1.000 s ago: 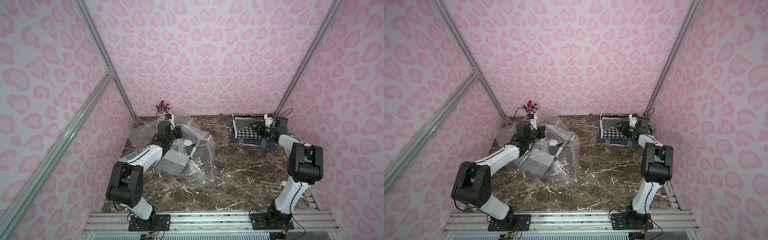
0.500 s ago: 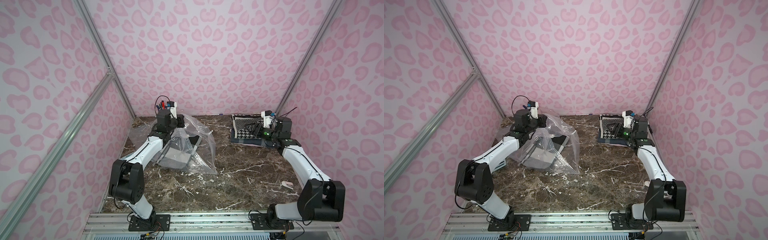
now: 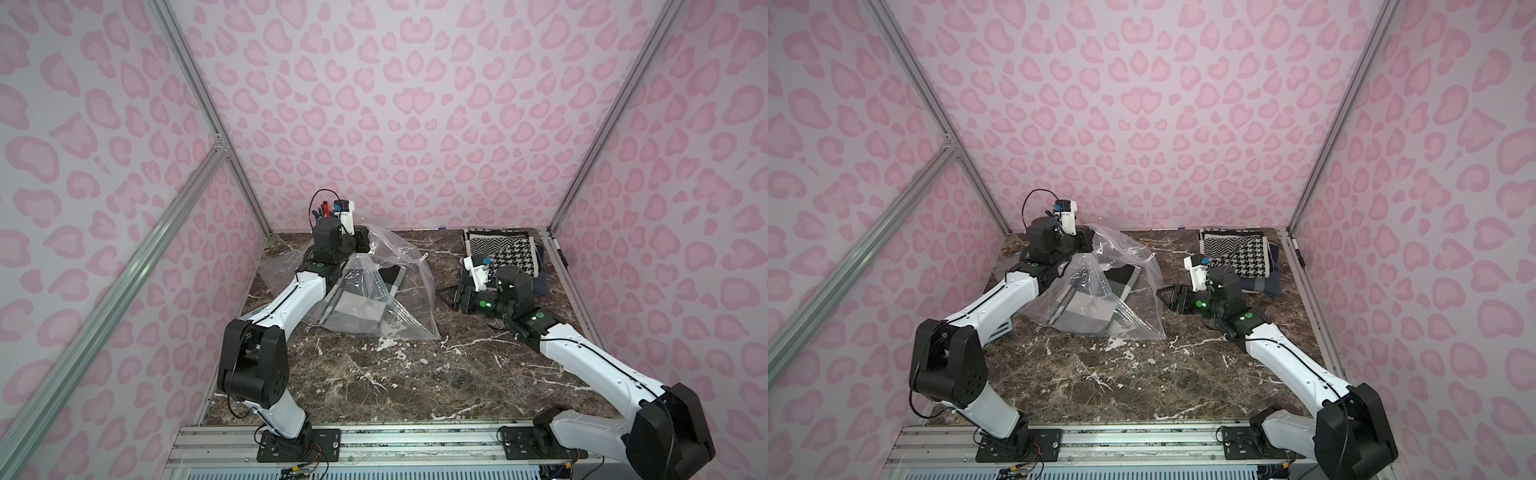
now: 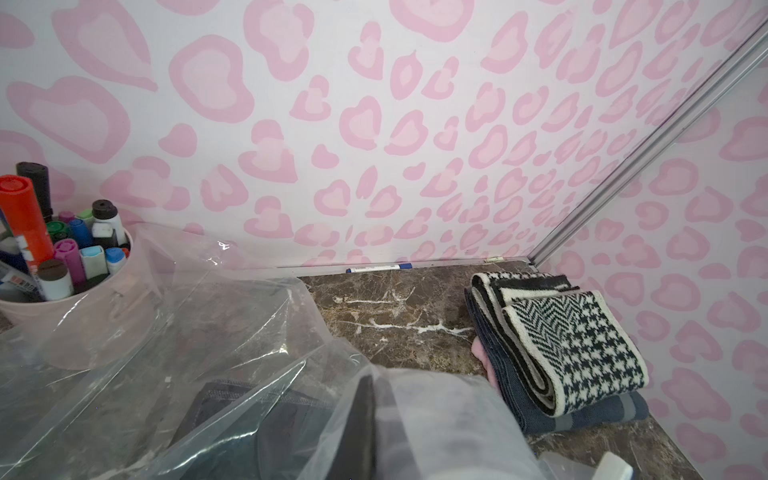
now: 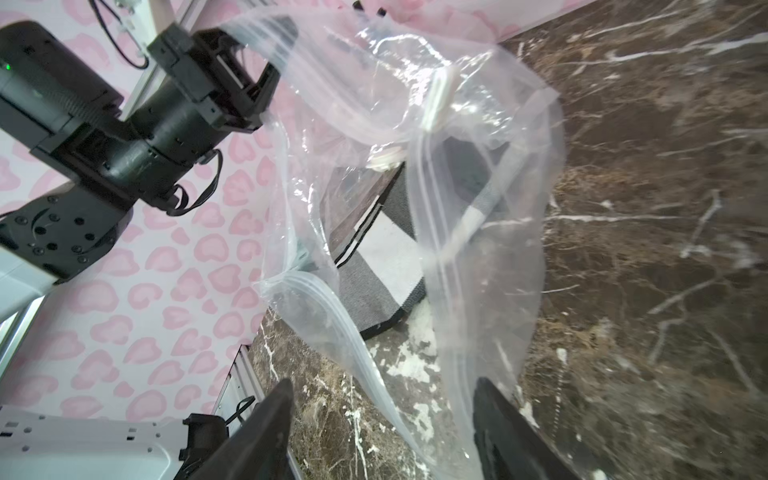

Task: Take the blanket out of the vacuum bag
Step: Take out the blanket from the vacuum bag.

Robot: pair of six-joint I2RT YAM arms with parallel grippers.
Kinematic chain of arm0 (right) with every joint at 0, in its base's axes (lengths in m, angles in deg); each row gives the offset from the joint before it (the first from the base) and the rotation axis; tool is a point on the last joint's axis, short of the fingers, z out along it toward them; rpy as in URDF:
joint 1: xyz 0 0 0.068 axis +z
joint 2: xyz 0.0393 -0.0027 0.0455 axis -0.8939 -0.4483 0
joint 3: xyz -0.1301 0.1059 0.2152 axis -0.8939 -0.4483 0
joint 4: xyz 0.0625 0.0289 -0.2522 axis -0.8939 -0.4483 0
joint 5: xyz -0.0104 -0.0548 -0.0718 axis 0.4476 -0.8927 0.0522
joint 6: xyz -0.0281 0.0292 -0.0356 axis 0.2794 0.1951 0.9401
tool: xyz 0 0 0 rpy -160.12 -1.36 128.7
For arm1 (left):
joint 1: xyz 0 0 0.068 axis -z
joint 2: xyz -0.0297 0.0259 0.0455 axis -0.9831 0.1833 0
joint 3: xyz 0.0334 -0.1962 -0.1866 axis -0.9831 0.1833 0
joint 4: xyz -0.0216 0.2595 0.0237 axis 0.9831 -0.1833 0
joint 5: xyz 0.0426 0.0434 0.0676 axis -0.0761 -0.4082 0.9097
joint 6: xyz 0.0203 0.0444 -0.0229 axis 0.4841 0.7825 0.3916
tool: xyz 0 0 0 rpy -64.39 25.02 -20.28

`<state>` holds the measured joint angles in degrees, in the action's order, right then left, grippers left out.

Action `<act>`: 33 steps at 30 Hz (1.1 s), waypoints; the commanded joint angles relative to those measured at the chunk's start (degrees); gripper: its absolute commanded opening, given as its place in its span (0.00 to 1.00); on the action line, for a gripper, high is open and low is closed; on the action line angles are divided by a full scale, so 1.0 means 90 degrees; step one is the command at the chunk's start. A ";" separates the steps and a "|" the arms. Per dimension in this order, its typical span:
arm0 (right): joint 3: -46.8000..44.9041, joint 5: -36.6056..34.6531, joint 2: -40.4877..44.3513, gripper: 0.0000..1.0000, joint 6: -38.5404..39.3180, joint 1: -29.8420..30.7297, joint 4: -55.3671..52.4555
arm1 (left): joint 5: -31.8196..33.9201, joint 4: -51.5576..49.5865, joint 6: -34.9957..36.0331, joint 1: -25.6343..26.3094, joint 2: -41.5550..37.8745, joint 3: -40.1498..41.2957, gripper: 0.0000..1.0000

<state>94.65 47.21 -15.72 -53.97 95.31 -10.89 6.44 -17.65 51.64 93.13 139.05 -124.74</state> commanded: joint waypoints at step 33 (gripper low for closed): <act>0.1605 -0.1660 -0.5230 0.69 -0.2048 0.1741 0.3122 | 0.0036 0.0230 0.0085 0.0015 -0.0446 0.0626 0.04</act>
<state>108.18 31.65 -61.84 -71.69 110.98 16.43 6.90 -17.93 53.00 93.37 134.81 -119.21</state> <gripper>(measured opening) 0.687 0.048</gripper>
